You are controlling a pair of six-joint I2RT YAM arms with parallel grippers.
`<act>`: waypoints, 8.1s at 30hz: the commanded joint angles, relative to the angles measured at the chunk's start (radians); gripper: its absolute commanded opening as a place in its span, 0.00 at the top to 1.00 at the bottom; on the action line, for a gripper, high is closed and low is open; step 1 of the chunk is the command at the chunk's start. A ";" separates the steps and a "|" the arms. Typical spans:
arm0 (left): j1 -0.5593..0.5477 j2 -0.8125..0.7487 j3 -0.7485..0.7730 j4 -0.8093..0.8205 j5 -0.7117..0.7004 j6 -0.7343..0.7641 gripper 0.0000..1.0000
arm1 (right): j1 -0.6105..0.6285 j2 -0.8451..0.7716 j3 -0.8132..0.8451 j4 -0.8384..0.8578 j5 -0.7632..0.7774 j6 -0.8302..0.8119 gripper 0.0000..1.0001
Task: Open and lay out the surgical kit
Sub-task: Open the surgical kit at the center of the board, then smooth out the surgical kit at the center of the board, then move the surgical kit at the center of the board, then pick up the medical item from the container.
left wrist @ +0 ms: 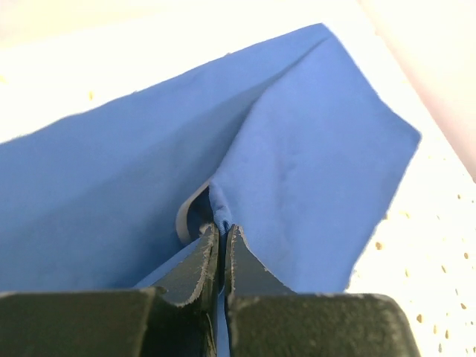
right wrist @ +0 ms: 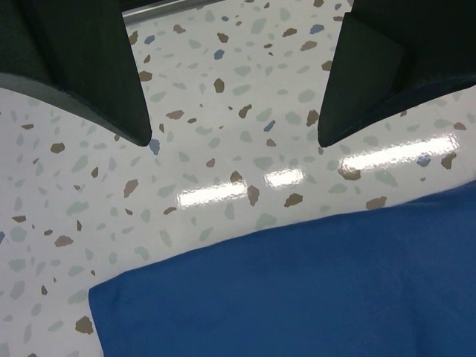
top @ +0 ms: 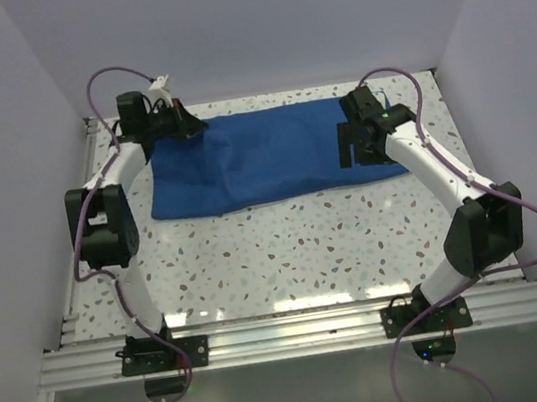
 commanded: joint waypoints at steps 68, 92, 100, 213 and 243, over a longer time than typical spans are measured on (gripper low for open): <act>-0.799 -0.763 -0.512 -0.853 -0.715 -0.350 0.00 | 0.113 -0.428 -0.695 0.251 -0.157 0.570 0.01; -0.798 -0.807 -0.524 -0.919 -0.749 -0.224 0.00 | -0.048 -0.032 -0.734 0.669 -0.056 0.705 0.81; -0.798 -0.806 -0.564 -0.870 -0.742 -0.224 0.00 | -0.048 -0.176 -0.677 0.482 -0.031 0.644 1.00; 0.180 0.288 0.415 -0.310 -0.622 -0.072 0.00 | -0.436 0.790 0.544 0.568 -0.401 0.163 0.01; -0.396 0.316 0.577 -0.336 -0.787 -0.169 0.28 | -0.296 -0.538 -0.347 0.066 -0.300 0.188 0.01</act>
